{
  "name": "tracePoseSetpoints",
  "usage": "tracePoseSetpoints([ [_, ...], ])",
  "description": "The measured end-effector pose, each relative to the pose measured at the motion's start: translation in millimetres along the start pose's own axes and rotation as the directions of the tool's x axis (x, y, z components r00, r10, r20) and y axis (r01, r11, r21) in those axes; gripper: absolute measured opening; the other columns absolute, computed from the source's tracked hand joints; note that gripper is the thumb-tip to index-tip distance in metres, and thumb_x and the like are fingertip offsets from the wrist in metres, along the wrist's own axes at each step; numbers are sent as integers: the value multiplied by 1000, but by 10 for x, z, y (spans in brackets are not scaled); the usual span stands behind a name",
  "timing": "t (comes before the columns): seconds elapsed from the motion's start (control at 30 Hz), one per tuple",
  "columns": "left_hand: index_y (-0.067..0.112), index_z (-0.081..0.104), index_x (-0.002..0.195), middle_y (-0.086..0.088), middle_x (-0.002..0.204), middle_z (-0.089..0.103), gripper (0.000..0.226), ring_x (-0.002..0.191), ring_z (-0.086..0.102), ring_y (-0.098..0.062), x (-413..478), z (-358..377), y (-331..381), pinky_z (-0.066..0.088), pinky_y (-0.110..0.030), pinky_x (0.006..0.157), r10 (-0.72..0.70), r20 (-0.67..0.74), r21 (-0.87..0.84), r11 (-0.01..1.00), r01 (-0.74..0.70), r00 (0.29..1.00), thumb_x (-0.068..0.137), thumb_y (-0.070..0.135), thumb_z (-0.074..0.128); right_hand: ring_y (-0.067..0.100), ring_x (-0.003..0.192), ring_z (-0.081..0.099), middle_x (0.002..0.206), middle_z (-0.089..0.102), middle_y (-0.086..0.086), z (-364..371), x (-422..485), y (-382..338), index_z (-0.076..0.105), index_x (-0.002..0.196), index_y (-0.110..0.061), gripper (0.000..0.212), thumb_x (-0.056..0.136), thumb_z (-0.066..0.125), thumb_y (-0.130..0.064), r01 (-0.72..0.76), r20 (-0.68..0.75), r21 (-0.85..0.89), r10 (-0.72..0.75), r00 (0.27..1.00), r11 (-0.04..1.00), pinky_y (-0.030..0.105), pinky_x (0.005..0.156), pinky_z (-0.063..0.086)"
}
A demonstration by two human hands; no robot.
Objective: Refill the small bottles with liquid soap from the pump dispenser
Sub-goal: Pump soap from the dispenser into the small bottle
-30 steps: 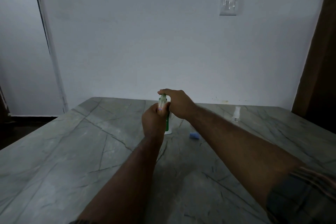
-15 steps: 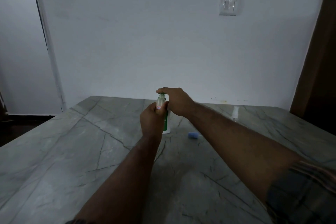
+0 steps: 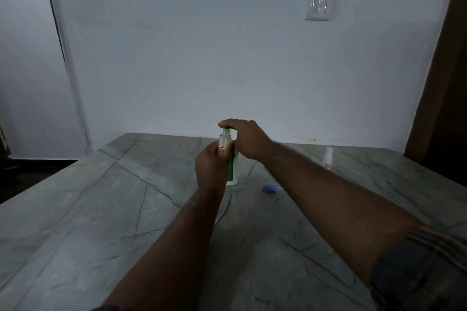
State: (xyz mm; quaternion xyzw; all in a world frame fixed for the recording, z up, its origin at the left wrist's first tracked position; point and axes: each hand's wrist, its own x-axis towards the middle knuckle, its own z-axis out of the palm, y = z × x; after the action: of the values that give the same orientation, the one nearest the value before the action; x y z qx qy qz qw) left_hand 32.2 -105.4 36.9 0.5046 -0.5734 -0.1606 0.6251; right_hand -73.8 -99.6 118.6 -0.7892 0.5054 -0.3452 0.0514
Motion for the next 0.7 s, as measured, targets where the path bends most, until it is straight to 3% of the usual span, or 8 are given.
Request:
tracePoseSetpoints([
  [0.13, 25, 65, 77, 8, 71, 64, 27, 62, 60, -7, 24, -1, -13, 42, -16, 57, 42, 17, 43, 998, -43, 999, 95, 45, 58, 19, 126, 53, 135, 59, 5, -2, -7, 38, 57, 130, -12, 64, 72, 55, 16, 4, -26, 49, -2, 1000, 999, 29, 105, 43],
  [0.33, 16, 72, 86, 4, 75, 68, 31, 66, 63, -11, 49, 24, -19, 41, -17, 56, 18, 22, 33, 999, -19, 1000, 95, 44, 60, 19, 120, 57, 125, 62, 6, 18, -27, 38, 53, 117, -14, 58, 67, 51, 16, 6, -52, 106, 0, 999, 994, 40, 96, 51],
  [0.57, 21, 68, 81, 5, 73, 67, 33, 66, 65, -13, 42, 14, -18, 44, -20, 58, 22, 17, 8, 1000, -22, 1000, 93, 50, 59, 11, 121, 56, 126, 62, 0, 29, -7, 93, 55, 113, -16, 54, 70, 50, 16, 8, -59, 165, 1, 998, 986, 27, 94, 50],
  [0.7, 25, 65, 77, 4, 73, 68, 31, 69, 68, -18, 57, 24, -39, 50, -27, 64, 17, 19, -18, 1000, -17, 1000, 93, 51, 58, 12, 121, 56, 127, 62, -1, 52, -8, 103, 56, 114, -17, 53, 69, 53, 12, 19, -62, 172, -9, 998, 985, 30, 95, 50],
])
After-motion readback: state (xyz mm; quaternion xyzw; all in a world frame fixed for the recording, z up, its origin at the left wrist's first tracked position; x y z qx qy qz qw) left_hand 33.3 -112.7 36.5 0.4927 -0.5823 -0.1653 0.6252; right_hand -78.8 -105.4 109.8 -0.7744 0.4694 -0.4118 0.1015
